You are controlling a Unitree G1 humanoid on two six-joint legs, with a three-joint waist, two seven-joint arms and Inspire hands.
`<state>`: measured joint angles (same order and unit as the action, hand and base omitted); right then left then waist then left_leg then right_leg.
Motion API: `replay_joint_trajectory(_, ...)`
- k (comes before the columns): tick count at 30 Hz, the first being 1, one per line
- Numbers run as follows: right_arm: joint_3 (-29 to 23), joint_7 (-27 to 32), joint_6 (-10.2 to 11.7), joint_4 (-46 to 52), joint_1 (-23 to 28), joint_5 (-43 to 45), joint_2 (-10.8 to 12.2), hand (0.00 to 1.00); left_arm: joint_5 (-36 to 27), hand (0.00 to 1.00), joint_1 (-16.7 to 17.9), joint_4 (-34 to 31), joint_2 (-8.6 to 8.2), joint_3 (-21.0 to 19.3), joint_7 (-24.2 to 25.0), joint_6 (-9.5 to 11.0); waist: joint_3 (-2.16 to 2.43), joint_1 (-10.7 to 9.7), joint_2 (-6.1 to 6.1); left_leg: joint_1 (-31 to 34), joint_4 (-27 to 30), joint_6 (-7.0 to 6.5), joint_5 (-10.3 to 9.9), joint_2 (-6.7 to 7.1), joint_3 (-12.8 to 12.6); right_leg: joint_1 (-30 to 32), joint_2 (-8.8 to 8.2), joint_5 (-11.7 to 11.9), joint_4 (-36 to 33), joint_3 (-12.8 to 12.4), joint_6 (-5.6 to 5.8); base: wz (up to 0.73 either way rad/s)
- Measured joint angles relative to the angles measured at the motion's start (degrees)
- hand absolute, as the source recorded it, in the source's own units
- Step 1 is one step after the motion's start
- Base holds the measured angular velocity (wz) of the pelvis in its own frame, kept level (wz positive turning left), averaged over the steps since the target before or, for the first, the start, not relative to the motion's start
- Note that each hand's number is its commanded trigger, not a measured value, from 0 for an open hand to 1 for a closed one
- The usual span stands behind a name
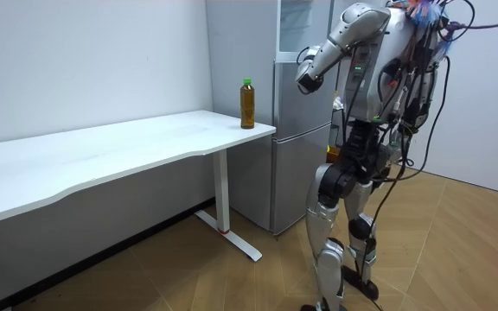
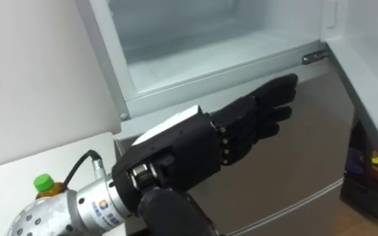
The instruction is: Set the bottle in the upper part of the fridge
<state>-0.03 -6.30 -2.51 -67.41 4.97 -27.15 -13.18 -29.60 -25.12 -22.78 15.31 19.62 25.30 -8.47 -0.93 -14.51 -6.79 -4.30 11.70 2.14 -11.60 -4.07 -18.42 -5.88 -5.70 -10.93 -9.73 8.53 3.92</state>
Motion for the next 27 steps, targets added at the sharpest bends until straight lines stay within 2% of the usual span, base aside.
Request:
replay_joint_trajectory(3, 1.0, 0.5, 0.1, 0.5, 0.2, 0.2, 0.2, 0.0, 0.5, 0.0, 3.5, -1.0, -0.07, -1.7, 0.0, 0.4, 0.06, 2.3, 0.6, 0.2, 0.0, 0.08, 0.1, 0.04, 1.4, -0.3, 0.02, -0.1, 0.0, 0.9, -0.01, 0.15)
replay_joint_trajectory(4, 1.2, 0.5, 0.3, 0.7, 0.3, 0.1, 0.5, 0.0, 0.6, 0.0, 5.0, -1.1, -0.17, -2.3, 0.0, 0.4, 0.2, 3.6, 1.02, 0.3, 0.0, 0.12, 0.1, 0.04, 1.4, -0.3, 0.02, -0.1, 0.0, 1.1, 0.0, 0.11)
replay_joint_trajectory(5, 1.2, 0.5, 0.5, 0.7, 0.4, 0.1, 0.7, 0.0, 0.9, 0.0, 6.0, -1.2, -0.28, -2.8, 0.0, 0.4, 0.27, 4.0, 1.25, 0.4, 0.0, 0.12, 0.1, 0.03, 1.5, -0.3, 0.02, -0.1, 0.0, 1.3, 0.0, 0.13)
replay_joint_trajectory(7, 1.0, -0.2, 0.7, 0.8, 0.3, -0.2, 2.2, 0.0, 5.4, 0.0, 8.9, -1.9, -0.38, -5.1, -0.5, 0.4, 0.38, 4.8, 2.61, 0.7, 0.1, 0.14, 0.1, 0.04, 2.5, -0.6, 0.01, -0.1, 0.0, 2.9, -0.01, 0.24)
replay_joint_trajectory(8, 1.0, -0.5, 0.7, 0.8, 0.4, -0.7, 2.5, 0.0, 6.8, 0.0, 9.3, -2.2, -0.3, -5.5, -1.1, 0.4, 0.47, 5.1, 2.78, 0.7, 0.2, 0.14, 0.1, 0.04, 2.9, -0.8, 0.01, -0.1, 0.0, 3.1, -0.01, 0.21)
replay_joint_trajectory(10, 1.1, -1.9, 1.4, 0.9, 1.2, -1.9, 3.7, 0.0, 11.9, 0.0, 11.2, -4.7, -0.5, -8.8, -2.2, 0.5, 0.74, 7.0, 3.7, 0.8, 0.6, 0.14, 0.1, 0.02, 3.5, -1.4, -0.01, -0.1, 0.0, 4.4, -0.01, 0.15)
replay_joint_trajectory(11, 1.1, -2.4, 1.6, 0.8, 1.4, -1.9, 3.9, 0.0, 12.5, 0.0, 11.5, -5.3, -0.52, -9.7, -2.5, 0.9, 0.74, 7.1, 3.88, 0.8, 0.7, 0.14, 0.1, 0.03, 3.7, -1.6, -0.04, -0.1, 0.0, 4.8, -0.02, 0.28)
replay_joint_trajectory(13, 1.1, -3.4, 2.0, 0.8, 2.2, -1.9, 4.1, 0.0, 13.7, 0.0, 12.9, -6.2, -0.86, -13.1, -4.0, 4.0, 0.87, 8.4, 3.94, 0.7, 1.0, 0.12, 0.1, 0.32, 5.0, -2.4, -0.24, -0.1, 0.0, 5.9, -0.02, 0.28)
replay_joint_trajectory(16, 1.2, -4.1, 3.0, 0.5, 2.4, -1.8, 4.1, 0.0, 14.0, 0.0, 13.2, -7.4, -1.25, -16.9, -6.3, 6.0, 1.12, 10.8, 3.27, 0.6, 1.1, 0.1, 0.1, 0.43, 5.1, -2.7, -0.33, -0.1, 0.0, 6.1, -0.02, 0.06)
replay_joint_trajectory(17, 1.1, -4.3, 3.3, 0.5, 2.4, -1.8, 4.2, 0.0, 14.0, 0.0, 13.4, -7.7, -1.3, -17.8, -6.7, 6.6, 1.09, 11.1, 3.1, 0.4, 1.1, 0.1, 0.1, 0.43, 5.2, -2.8, -0.33, -0.1, 0.0, 6.1, -0.02, 0.0)
replay_joint_trajectory(19, 0.7, -4.2, 4.7, 0.7, 2.9, -1.1, 4.1, 0.0, 14.0, 0.0, 15.3, -8.9, -1.48, -22.2, -8.5, 9.3, 0.97, 11.8, 2.64, -0.1, 1.1, 0.1, 0.1, 0.42, 5.2, -3.3, -0.32, -0.1, 0.0, 6.1, 0.01, 0.0)
replay_joint_trajectory(21, 0.4, -4.1, 5.8, 1.0, 3.6, -0.6, 4.1, 0.0, 13.9, 0.0, 17.0, -9.3, -1.39, -24.7, -9.8, 11.3, 1.18, 11.9, 1.91, 0.0, 1.2, 0.1, 0.1, 0.42, 5.3, -3.3, -0.37, -0.1, -0.2, 6.2, 0.05, 0.02)
replay_joint_trajectory(23, 0.4, -3.7, 6.1, 1.1, 3.6, -0.5, 4.2, 0.0, 13.8, 0.0, 18.0, -9.3, -1.41, -26.2, -10.8, 12.9, 0.94, 12.0, 1.47, 0.7, 1.8, -0.06, 0.1, 0.47, 5.6, -3.0, -0.64, -0.3, -1.2, 6.8, 0.33, 0.1)
replay_joint_trajectory(26, -0.9, -2.6, 6.3, 0.6, 3.7, -0.1, 4.2, 0.0, 14.1, 0.0, 20.4, -9.4, -1.98, -26.9, -11.9, 15.2, 0.78, 11.9, 1.55, 0.9, 2.5, -0.55, 0.1, 1.0, 6.0, -2.3, -1.66, -1.1, -4.0, 7.4, 0.38, 0.12)
replay_joint_trajectory(27, -1.4, -2.2, 6.6, 0.5, 3.9, -0.2, 4.1, 0.0, 14.3, 0.0, 21.2, -9.3, -1.99, -27.4, -12.4, 16.1, 0.57, 12.1, 1.78, 1.3, 3.2, -0.81, 0.0, 1.22, 6.5, -2.4, -2.0, -1.3, -4.5, 7.6, 0.67, 0.16)
